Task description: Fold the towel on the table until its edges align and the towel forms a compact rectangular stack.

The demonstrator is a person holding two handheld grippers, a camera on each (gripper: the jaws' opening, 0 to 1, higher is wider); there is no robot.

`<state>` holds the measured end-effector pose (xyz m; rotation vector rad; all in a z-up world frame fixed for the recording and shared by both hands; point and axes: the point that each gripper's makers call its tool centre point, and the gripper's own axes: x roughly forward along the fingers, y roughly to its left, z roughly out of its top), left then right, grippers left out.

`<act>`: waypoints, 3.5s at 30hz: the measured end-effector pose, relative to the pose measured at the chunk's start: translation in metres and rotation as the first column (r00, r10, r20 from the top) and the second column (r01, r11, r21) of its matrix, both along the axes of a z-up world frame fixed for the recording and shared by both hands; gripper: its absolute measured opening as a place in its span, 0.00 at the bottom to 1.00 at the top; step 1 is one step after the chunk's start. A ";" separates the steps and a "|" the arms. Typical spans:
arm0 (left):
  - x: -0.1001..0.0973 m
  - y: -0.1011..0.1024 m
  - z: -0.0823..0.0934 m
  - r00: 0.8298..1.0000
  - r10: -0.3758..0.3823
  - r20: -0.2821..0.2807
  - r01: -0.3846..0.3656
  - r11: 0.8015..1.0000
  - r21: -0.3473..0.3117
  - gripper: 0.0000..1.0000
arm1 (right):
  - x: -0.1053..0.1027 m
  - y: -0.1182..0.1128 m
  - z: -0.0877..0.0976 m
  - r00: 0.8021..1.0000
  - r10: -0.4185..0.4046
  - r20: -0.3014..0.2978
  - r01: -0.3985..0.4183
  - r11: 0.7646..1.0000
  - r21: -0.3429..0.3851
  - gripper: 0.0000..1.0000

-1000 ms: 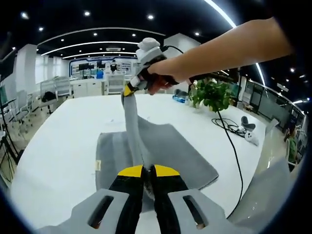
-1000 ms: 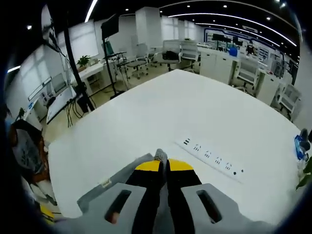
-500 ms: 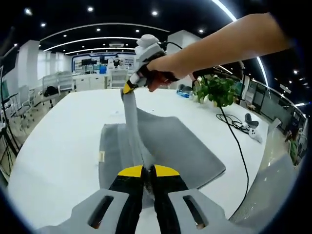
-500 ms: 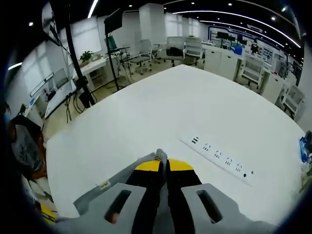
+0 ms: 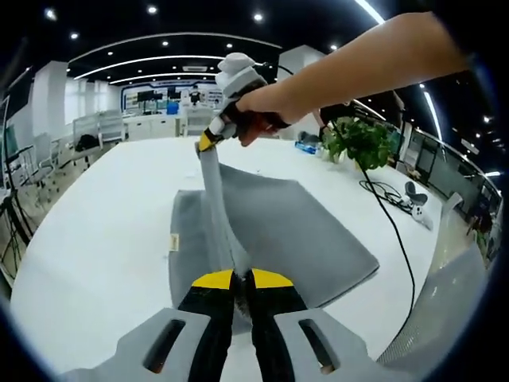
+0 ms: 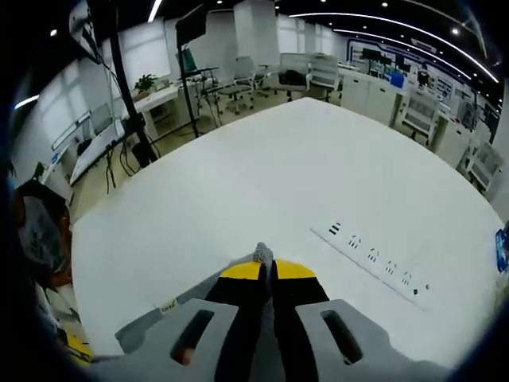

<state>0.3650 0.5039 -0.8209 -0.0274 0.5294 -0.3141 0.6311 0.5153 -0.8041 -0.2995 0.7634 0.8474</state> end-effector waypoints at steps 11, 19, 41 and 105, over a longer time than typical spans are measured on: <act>-0.005 0.014 -0.020 0.999 0.020 -0.042 -0.020 1.000 -0.005 0.06 | -0.005 0.021 -0.021 0.999 0.027 -0.038 -0.027 1.000 -0.010 0.01; -0.012 0.020 -0.037 0.997 0.021 -0.080 -0.021 1.000 -0.001 0.06 | -0.012 0.036 -0.036 0.997 0.046 -0.059 -0.047 0.999 -0.022 0.02; -0.031 0.040 -0.069 0.981 0.039 -0.189 -0.044 0.999 -0.022 0.09 | -0.028 0.072 -0.063 0.991 0.121 -0.062 -0.124 0.991 -0.049 0.03; -0.038 0.028 -0.056 0.980 -0.006 -0.197 0.034 0.989 0.142 0.12 | -0.008 -0.029 0.019 0.997 0.052 0.063 -0.055 0.998 0.044 0.28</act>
